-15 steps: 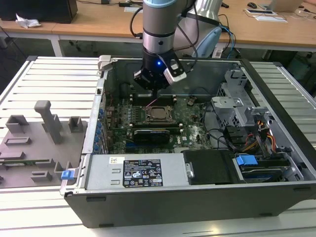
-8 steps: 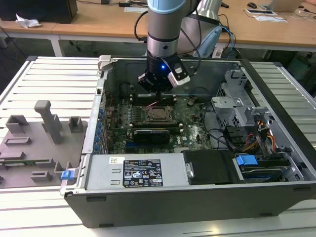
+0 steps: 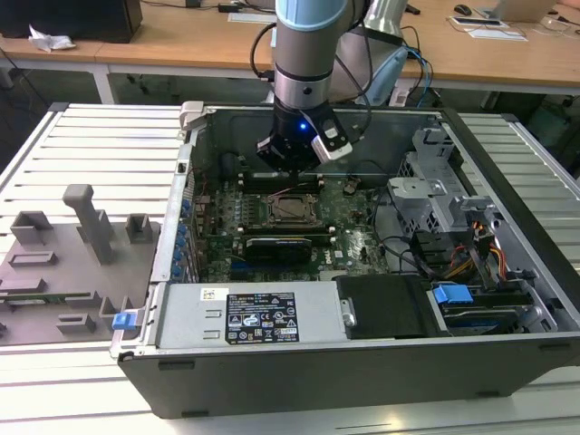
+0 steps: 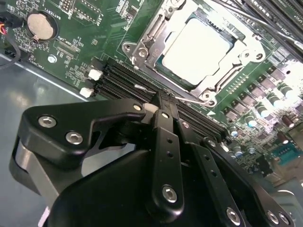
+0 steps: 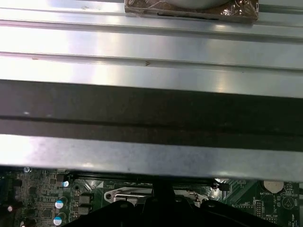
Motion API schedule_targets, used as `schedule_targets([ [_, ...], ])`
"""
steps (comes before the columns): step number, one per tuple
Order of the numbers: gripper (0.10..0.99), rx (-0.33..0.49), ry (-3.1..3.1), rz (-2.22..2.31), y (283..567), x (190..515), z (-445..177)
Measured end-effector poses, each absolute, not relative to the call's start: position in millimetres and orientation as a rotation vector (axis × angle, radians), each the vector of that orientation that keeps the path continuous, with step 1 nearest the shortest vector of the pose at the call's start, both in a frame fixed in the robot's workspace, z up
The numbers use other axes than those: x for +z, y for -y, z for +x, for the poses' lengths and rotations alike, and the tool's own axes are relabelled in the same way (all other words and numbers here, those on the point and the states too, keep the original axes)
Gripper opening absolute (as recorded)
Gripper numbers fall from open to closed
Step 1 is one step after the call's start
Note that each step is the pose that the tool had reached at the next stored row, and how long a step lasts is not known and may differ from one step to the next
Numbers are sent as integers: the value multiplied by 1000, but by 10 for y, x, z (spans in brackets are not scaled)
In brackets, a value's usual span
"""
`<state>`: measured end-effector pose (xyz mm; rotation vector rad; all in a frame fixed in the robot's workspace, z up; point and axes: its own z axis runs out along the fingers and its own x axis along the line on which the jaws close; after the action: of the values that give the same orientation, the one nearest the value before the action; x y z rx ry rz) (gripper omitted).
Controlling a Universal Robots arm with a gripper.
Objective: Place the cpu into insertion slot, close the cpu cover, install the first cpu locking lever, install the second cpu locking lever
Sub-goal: 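Install the first cpu locking lever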
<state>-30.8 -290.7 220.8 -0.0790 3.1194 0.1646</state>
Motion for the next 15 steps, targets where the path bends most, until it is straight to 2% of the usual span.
schedule_targets([
  [15,106,165,-3119,-79,2903,2113,-200],
])
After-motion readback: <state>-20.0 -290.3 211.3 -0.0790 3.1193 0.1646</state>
